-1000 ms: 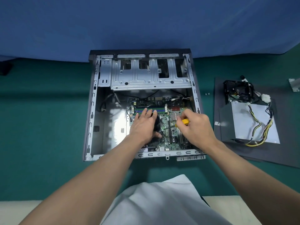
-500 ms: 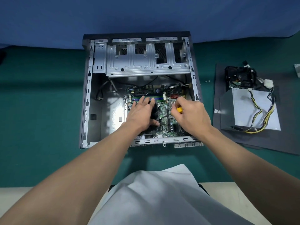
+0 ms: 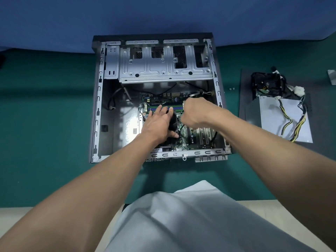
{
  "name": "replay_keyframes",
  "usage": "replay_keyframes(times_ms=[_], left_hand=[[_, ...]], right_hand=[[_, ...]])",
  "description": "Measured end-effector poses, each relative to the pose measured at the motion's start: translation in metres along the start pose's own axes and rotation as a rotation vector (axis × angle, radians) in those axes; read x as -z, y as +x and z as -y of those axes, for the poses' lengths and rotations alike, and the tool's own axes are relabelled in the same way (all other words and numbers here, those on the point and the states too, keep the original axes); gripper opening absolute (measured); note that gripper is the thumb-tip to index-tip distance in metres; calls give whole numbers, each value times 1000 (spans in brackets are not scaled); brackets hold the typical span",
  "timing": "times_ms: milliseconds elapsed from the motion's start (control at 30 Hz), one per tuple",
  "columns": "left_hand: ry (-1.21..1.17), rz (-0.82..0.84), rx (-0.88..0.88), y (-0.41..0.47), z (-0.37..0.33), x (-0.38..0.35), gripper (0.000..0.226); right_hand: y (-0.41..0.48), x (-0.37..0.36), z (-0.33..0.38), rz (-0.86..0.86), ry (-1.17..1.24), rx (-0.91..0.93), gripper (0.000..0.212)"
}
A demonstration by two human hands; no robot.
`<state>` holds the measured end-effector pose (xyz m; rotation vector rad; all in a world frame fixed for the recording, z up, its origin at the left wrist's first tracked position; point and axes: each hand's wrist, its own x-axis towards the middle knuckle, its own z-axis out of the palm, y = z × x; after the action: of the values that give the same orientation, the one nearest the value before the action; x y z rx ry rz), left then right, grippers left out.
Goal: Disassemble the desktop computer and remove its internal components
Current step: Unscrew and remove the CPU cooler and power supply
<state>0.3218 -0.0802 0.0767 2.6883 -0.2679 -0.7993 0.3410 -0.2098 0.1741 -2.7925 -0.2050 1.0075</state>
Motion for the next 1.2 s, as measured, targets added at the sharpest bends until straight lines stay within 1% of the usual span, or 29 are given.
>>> replay_keyframes(times_ms=[67,133,200,233,333,433,467,500,533,600,667,733,800,833,867,900,933,1000,1100,1167,1200], left_hand=[[-2,2,-3,0,0,1,101],[1,2,-6,0,1,1,101],[6,2,-7,0,1,0,102],[9,1,-5,0,2,0,102],[8,-1,-1,1,2,-1,104],[3,-7,-6,2,2,-1,103],[-4,-10,-8,2,2,-2,102],[-10,-12,-9,2,2,-2,102],[-14,-12,-12,1,2,-1,102],[-17,-13,-19,1,2,-1,101],[-24,-17,-21,0,3,0,100],[-30,-19,-28,-1,4,0,100],[-18,-22,-30,-1,3,-1,100],[-10,-23,-28,0,3,-1,100],[-2,-24,-25,0,3,-1,101],[5,-23,-24,1,3,-1,101],[9,-22,-24,1,4,-2,103],[11,-19,-20,1,5,-3,104],[2,-20,-20,2,5,-4,104],[-5,-23,-19,2,5,-5,104],[-10,-24,-17,2,5,-5,103]], right_hand=[[6,8,8,98,106,-85,29],[11,13,11,178,199,-152,27],[14,13,11,194,160,-152,29],[15,13,11,178,92,-127,29],[11,14,14,106,-205,33,24],[2,12,12,109,-501,289,29],[-1,11,10,114,-620,374,27],[-4,10,9,92,-691,445,23],[-5,9,6,67,-745,515,20],[-5,8,2,54,-769,561,22],[-3,9,4,30,-700,555,32],[3,7,8,23,-474,439,37],[7,7,14,25,-168,179,35],[9,8,15,55,36,22,33],[11,8,16,120,240,-135,30],[13,8,17,201,395,-276,24],[13,8,19,276,483,-387,22],[14,9,20,358,488,-496,24],[14,6,27,390,426,-553,24],[12,2,31,362,434,-512,24],[12,-1,31,334,425,-453,31]])
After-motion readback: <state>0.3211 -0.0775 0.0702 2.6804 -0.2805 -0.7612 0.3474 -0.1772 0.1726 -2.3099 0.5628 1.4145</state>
